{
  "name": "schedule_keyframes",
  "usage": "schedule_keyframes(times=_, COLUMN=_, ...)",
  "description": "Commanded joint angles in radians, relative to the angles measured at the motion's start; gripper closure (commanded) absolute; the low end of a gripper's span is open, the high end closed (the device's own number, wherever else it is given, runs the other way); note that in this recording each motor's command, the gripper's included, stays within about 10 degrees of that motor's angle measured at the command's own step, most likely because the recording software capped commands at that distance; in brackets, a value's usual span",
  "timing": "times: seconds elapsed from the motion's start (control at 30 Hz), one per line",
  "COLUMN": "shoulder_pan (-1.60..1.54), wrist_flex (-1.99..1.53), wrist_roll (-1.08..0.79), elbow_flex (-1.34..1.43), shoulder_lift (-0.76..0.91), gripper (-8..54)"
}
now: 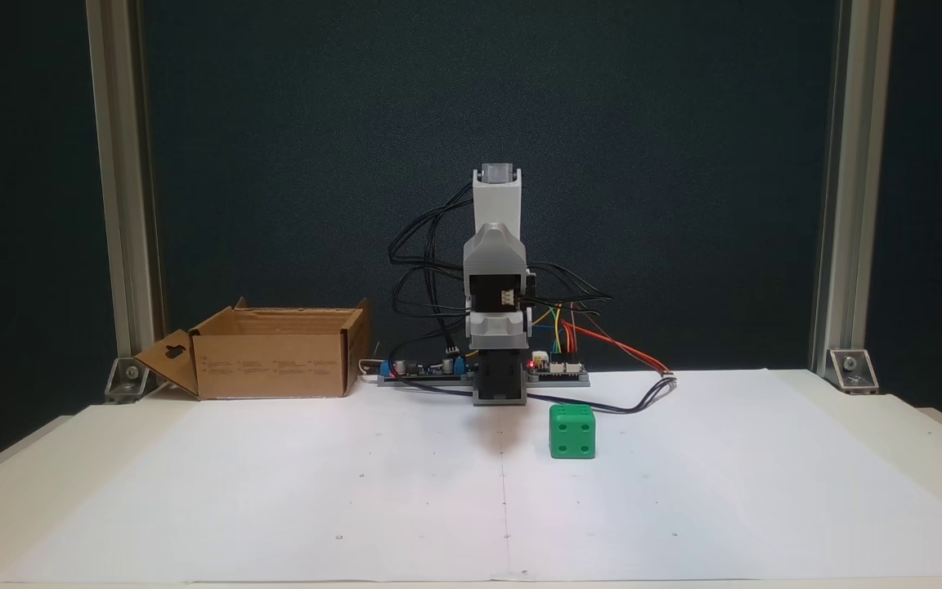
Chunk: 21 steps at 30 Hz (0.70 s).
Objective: Grasp a green dice and put it in the bin.
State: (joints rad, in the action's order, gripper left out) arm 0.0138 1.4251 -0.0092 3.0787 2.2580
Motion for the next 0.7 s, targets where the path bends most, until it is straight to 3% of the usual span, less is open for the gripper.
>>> schedule_keyframes(times=0.0, shoulder_pan=0.0, wrist_flex=0.006, wrist_roll=-0.02, elbow_flex=0.046, shoulder_lift=0.106, gripper=1.7)
schedule_keyframes(times=0.13, shoulder_pan=-0.005, wrist_flex=-0.018, wrist_roll=-0.026, elbow_flex=0.017, shoulder_lift=0.103, gripper=2.7)
schedule_keyframes(times=0.67, shoulder_pan=0.028, wrist_flex=-0.88, wrist_roll=-0.026, elbow_flex=-0.477, shoulder_lift=0.107, gripper=2.1)
